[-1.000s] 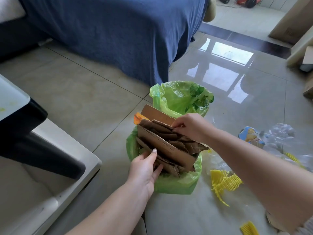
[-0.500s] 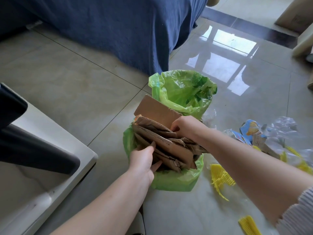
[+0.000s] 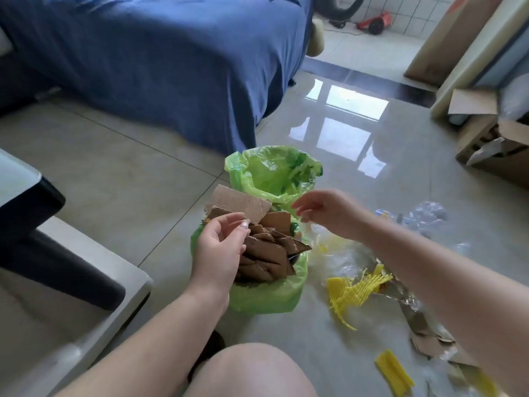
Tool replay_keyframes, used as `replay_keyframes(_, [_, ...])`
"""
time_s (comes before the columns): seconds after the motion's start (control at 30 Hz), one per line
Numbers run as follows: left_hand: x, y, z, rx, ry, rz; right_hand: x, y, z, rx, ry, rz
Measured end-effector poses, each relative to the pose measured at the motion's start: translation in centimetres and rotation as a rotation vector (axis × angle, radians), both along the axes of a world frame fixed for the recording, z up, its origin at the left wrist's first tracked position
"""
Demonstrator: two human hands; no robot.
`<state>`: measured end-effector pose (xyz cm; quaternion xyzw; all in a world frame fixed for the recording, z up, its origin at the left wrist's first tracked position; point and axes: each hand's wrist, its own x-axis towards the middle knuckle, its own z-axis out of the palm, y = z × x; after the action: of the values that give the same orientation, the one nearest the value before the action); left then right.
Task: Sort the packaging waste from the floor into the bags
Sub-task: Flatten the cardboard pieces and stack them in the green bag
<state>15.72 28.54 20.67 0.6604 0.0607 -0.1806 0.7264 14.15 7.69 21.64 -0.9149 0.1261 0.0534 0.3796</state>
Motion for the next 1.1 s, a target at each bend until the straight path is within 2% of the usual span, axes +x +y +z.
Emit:
replay_keyframes(0.2, [-4.9,-4.1,7.4,0.114,-0.314,-0.511,-13.3,-4.9,7.0,0.136,-0.071,-0.207])
replay_keyframes(0.33, [-9.0,-9.0,10.4,0.210,-0.385,-0.867,-24.1,-9.5,9.6,0.032,-0.068,-0.376])
replay_keyframes(0.43, [-11.8,-13.6,10.5,0.372,-0.455,-1.104,-31.0,-12.5,9.7,-0.005,0.000,-0.494])
replay_keyframes(0.6, [-14.8,-21.0,6.5,0.509,-0.475,-1.270,-37.3,-16.4,2.4,0.066,0.078,-0.664])
replay_keyframes(0.8, [-16.0,-27.3,-3.4,0.659,-0.452,-1.434,-39.5,-19.5,-10.8,0.123,0.232,-0.762])
replay_keyframes(0.93, [-15.9,-30.3,-9.8,0.797,-0.501,-1.606,-38.5,-22.2,-17.2,0.002,0.378,-0.716])
replay_keyframes(1.1, [-15.3,-33.8,-16.3,0.933,-0.560,-1.862,-36.5,-25.0,-23.2,-0.152,0.514,-0.512])
